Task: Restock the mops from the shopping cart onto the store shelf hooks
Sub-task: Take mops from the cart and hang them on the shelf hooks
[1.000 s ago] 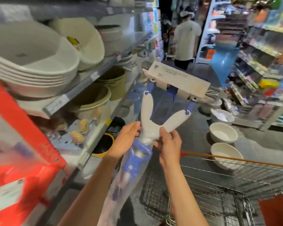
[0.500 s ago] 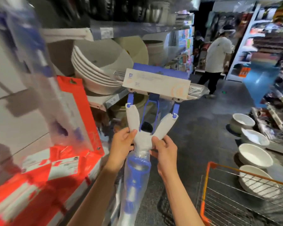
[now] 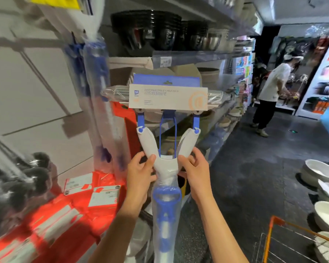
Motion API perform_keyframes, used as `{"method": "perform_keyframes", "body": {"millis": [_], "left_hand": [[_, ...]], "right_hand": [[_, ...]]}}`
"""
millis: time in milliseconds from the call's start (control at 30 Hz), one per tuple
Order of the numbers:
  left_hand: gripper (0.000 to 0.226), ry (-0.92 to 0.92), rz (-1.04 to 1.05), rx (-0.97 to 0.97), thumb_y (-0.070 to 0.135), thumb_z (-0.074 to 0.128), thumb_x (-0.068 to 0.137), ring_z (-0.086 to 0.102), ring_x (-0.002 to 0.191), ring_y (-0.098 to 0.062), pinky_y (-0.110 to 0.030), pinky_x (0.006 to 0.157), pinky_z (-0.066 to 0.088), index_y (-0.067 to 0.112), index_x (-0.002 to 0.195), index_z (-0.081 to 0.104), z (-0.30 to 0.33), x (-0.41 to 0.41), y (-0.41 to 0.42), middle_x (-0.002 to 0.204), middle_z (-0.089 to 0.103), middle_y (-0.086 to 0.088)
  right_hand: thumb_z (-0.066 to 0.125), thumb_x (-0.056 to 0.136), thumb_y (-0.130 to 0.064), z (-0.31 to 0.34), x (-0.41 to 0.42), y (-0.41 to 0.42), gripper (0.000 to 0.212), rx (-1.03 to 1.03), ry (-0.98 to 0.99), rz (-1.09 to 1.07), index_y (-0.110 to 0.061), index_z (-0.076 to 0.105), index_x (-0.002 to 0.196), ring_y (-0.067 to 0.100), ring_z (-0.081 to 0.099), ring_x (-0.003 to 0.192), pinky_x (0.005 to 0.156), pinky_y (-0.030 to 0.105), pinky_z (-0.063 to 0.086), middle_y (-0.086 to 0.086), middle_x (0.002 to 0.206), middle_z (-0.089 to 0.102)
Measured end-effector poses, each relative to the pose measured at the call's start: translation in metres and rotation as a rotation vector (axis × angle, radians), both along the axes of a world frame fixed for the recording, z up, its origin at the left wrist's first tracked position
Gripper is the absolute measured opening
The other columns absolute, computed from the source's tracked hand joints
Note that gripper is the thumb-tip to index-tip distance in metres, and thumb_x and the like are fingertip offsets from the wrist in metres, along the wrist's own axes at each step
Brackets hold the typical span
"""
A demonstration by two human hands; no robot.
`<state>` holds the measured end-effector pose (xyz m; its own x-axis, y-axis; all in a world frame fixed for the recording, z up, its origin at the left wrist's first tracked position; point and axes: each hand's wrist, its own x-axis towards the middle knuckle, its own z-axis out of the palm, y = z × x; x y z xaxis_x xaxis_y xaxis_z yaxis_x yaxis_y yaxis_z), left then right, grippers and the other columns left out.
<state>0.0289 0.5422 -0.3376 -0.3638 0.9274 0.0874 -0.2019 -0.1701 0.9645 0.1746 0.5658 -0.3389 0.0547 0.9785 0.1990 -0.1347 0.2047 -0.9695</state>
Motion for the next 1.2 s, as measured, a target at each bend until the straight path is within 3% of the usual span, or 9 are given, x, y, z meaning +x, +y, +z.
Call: {"method": "perform_keyframes", "body": {"millis": [300, 467, 533, 600, 667, 767, 900, 1033, 1200], "left_hand": [[0.005, 0.008, 0.152, 0.055, 0.008, 0.063, 0.096, 0.070, 0.072, -0.019, -0.037, 0.062, 0.061, 0.005, 0.100, 0.066, 0.036, -0.024, 0.005, 0.088, 0.075, -0.010], [0.009, 0.047, 0.275, 0.112, 0.008, 0.062, 0.097, 0.070, 0.069, -0.023, -0.039, 0.060, 0.060, 0.003, 0.103, 0.066, 0.063, -0.033, 0.011, 0.091, 0.074, -0.018], [0.014, 0.086, 0.334, 0.149, 0.009, 0.061, 0.098, 0.072, 0.070, -0.023, -0.041, 0.056, 0.061, 0.012, 0.111, 0.064, 0.073, -0.033, 0.013, 0.091, 0.076, -0.014], [0.022, 0.135, 0.390, 0.180, 0.009, 0.060, 0.098, 0.075, 0.076, -0.024, -0.044, 0.057, 0.062, 0.021, 0.117, 0.062, 0.082, -0.035, 0.014, 0.089, 0.077, -0.009], [0.032, 0.166, 0.435, 0.218, 0.008, 0.059, 0.098, 0.076, 0.080, -0.027, -0.045, 0.059, 0.062, 0.024, 0.126, 0.059, 0.091, -0.037, 0.016, 0.090, 0.077, -0.010], [0.048, 0.205, 0.473, 0.240, 0.012, 0.059, 0.099, 0.074, 0.081, -0.036, -0.048, 0.062, 0.061, 0.036, 0.140, 0.049, 0.106, -0.035, 0.017, 0.094, 0.076, -0.015], [0.056, 0.271, 0.581, 0.269, 0.013, 0.059, 0.099, 0.075, 0.083, -0.035, -0.050, 0.060, 0.062, 0.054, 0.134, 0.045, 0.131, -0.027, 0.019, 0.098, 0.075, -0.015], [0.063, 0.359, 0.683, 0.269, 0.015, 0.060, 0.098, 0.075, 0.082, -0.032, -0.060, 0.063, 0.060, 0.053, 0.144, 0.037, 0.149, -0.021, 0.025, 0.096, 0.075, -0.011], [0.061, 0.367, 0.696, 0.313, 0.014, 0.058, 0.100, 0.075, 0.086, -0.024, -0.046, 0.063, 0.063, 0.049, 0.145, 0.039, 0.163, -0.002, 0.035, 0.103, 0.075, -0.007]], "right_hand": [[0.064, 0.094, -0.007, 0.040, -0.026, 0.042, 0.031, 0.119, 0.052, 0.153, -0.031, 0.065, 0.114, 0.021, 0.073, 0.085, 0.070, 0.038, 0.058, 0.005, 0.095, 0.077], [0.065, 0.093, -0.005, 0.064, -0.042, 0.066, 0.063, 0.143, 0.094, 0.291, -0.056, 0.047, 0.126, 0.024, 0.064, 0.075, 0.071, 0.046, 0.054, 0.010, 0.080, 0.070], [0.066, 0.092, -0.004, 0.074, -0.047, 0.075, 0.073, 0.196, 0.086, 0.336, -0.063, 0.043, 0.128, 0.023, 0.068, 0.081, 0.077, 0.046, 0.056, 0.007, 0.092, 0.073], [0.066, 0.091, -0.003, 0.082, -0.052, 0.083, 0.076, 0.245, 0.088, 0.385, -0.061, 0.041, 0.133, 0.023, 0.073, 0.093, 0.079, 0.042, 0.060, 0.007, 0.109, 0.074], [0.064, 0.092, -0.001, 0.094, -0.056, 0.090, 0.076, 0.269, 0.103, 0.428, -0.060, 0.040, 0.132, 0.019, 0.074, 0.092, 0.076, 0.037, 0.061, 0.006, 0.105, 0.075], [0.065, 0.091, -0.005, 0.109, -0.062, 0.102, 0.077, 0.305, 0.093, 0.486, -0.066, 0.040, 0.131, 0.020, 0.073, 0.094, 0.082, 0.044, 0.061, 0.002, 0.105, 0.075], [0.067, 0.091, -0.013, 0.130, -0.069, 0.120, 0.078, 0.357, 0.055, 0.538, -0.051, 0.033, 0.150, 0.019, 0.072, 0.096, 0.086, 0.051, 0.059, -0.006, 0.104, 0.074], [0.066, 0.091, -0.011, 0.148, -0.071, 0.134, 0.080, 0.380, 0.114, 0.622, -0.051, 0.031, 0.150, 0.023, 0.073, 0.091, 0.075, 0.043, 0.058, 0.003, 0.102, 0.075], [0.065, 0.093, -0.007, 0.164, -0.061, 0.146, 0.079, 0.419, 0.159, 0.667, -0.048, 0.031, 0.151, 0.024, 0.073, 0.087, 0.072, 0.040, 0.060, 0.003, 0.093, 0.075]]}}
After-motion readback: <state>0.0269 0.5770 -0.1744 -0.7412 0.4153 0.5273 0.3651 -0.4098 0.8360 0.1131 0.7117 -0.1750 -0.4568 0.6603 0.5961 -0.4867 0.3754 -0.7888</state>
